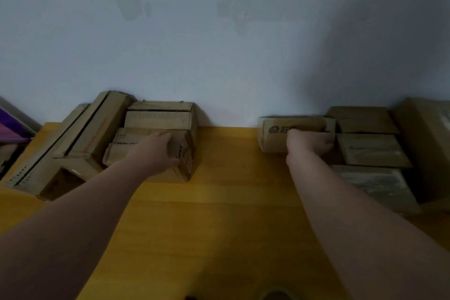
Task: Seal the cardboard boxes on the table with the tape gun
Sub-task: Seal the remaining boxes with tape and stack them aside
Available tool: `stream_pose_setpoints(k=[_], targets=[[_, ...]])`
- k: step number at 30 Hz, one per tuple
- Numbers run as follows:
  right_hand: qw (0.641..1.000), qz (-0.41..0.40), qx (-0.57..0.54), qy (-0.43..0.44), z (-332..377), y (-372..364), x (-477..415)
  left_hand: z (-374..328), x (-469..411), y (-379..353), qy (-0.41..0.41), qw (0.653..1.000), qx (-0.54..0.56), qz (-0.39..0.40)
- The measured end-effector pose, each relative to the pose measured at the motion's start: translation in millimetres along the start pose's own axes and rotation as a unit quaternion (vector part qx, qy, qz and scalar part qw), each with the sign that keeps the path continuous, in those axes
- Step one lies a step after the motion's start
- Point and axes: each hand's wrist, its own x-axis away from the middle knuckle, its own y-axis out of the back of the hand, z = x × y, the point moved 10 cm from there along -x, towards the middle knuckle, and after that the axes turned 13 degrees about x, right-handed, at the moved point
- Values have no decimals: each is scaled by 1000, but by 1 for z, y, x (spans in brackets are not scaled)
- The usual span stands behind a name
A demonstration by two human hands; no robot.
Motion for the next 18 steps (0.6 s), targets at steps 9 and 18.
stream_pose_setpoints(k=[9,18], targets=[[895,-63,335,289,49,-15,22,-15,-6,2,14,996,-82,34],[697,-75,493,516,58,-45,46,-15,-7,2,13,994,-99,41]])
